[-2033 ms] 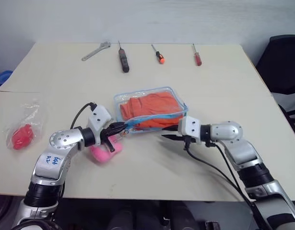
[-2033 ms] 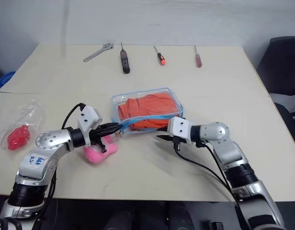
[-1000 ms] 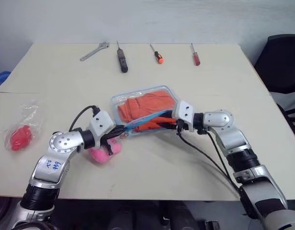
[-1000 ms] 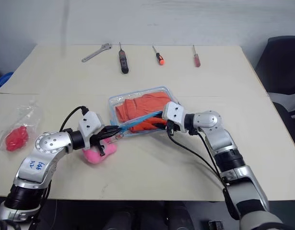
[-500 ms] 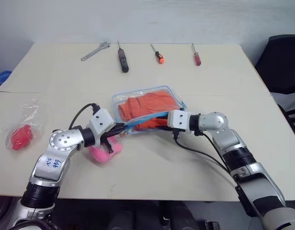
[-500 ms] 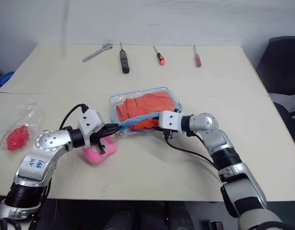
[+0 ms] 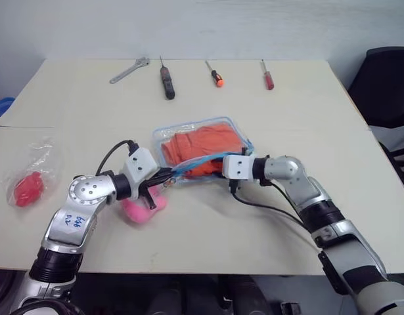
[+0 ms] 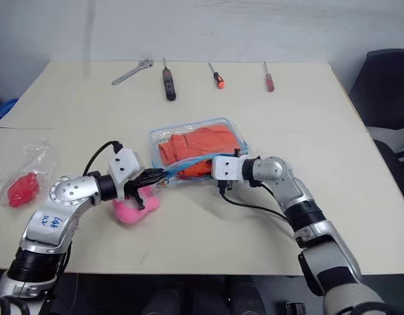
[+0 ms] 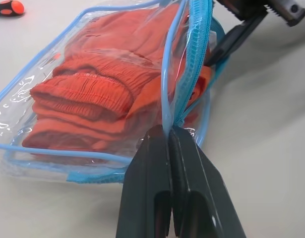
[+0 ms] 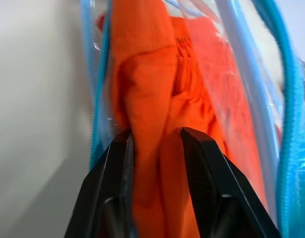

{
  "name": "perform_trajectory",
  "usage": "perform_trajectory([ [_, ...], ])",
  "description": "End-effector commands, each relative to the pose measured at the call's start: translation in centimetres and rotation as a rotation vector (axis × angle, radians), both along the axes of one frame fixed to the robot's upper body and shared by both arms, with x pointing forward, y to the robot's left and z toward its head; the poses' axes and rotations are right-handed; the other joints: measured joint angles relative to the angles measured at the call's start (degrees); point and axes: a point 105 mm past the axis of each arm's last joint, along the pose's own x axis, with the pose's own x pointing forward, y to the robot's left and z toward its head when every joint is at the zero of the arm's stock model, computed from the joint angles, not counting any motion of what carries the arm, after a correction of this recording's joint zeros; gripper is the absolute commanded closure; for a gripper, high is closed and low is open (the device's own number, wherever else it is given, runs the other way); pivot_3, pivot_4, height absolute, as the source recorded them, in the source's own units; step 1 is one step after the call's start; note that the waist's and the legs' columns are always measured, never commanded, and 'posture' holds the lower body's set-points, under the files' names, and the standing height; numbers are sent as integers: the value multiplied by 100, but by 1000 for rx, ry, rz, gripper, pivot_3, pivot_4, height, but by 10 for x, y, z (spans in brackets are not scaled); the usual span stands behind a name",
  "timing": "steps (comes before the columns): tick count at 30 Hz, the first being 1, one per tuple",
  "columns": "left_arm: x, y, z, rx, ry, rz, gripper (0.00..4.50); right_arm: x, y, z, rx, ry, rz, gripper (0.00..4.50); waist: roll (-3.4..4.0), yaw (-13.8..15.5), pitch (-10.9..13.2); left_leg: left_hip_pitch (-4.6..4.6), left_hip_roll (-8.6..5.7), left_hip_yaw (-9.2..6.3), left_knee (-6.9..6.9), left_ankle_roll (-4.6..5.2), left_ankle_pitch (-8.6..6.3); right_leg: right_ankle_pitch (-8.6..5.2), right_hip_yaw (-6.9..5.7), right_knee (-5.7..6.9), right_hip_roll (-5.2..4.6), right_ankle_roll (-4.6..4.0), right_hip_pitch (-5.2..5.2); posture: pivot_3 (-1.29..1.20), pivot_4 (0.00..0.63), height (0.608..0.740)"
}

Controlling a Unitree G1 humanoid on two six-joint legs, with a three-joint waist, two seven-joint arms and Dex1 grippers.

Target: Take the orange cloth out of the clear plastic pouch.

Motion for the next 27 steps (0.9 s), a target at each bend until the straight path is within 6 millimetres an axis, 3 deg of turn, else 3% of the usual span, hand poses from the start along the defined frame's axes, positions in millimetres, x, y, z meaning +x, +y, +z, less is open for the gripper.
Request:
perform_trajectory([
  [1, -2, -6, 12, 1, -50, -31, 4500, 8, 1, 1, -38, -68, -22, 2981, 0, -6, 0, 0, 0, 0, 0, 0, 0, 0, 0, 0, 0, 0, 0, 0, 150, 740],
  [6, -2, -6, 12, -2, -53, -31, 4500, 19, -1, -6, -55, -68, -75, 2981, 0, -54, 0, 2, 0, 1, 1, -1, 0, 0, 0, 1, 0, 0, 0, 0, 150, 740],
  [11, -1, -7, 13, -26, -49, -20, 4500, 18, 3, -12, -51, -29, -63, 4490, 0, -110, 0, 1, 0, 0, 0, 0, 0, 0, 1, 3, 0, 0, 1, 0, 150, 740],
  [20, 19, -21, 31, -227, -24, 71, 4500, -4, 9, -5, -68, -108, 79, 4490, -1, -90, -1, -1, -2, -6, 3, 0, 0, 0, -4, 4, -3, 0, 3, 0, 150, 740],
  [27, 38, -6, 10, -54, -65, 172, 4500, -32, -4, 28, 31, -164, 146, 4490, -1, -115, -1, 0, -2, -5, 0, -2, 1, 1, -4, 3, 0, 1, 2, 0, 150, 740],
])
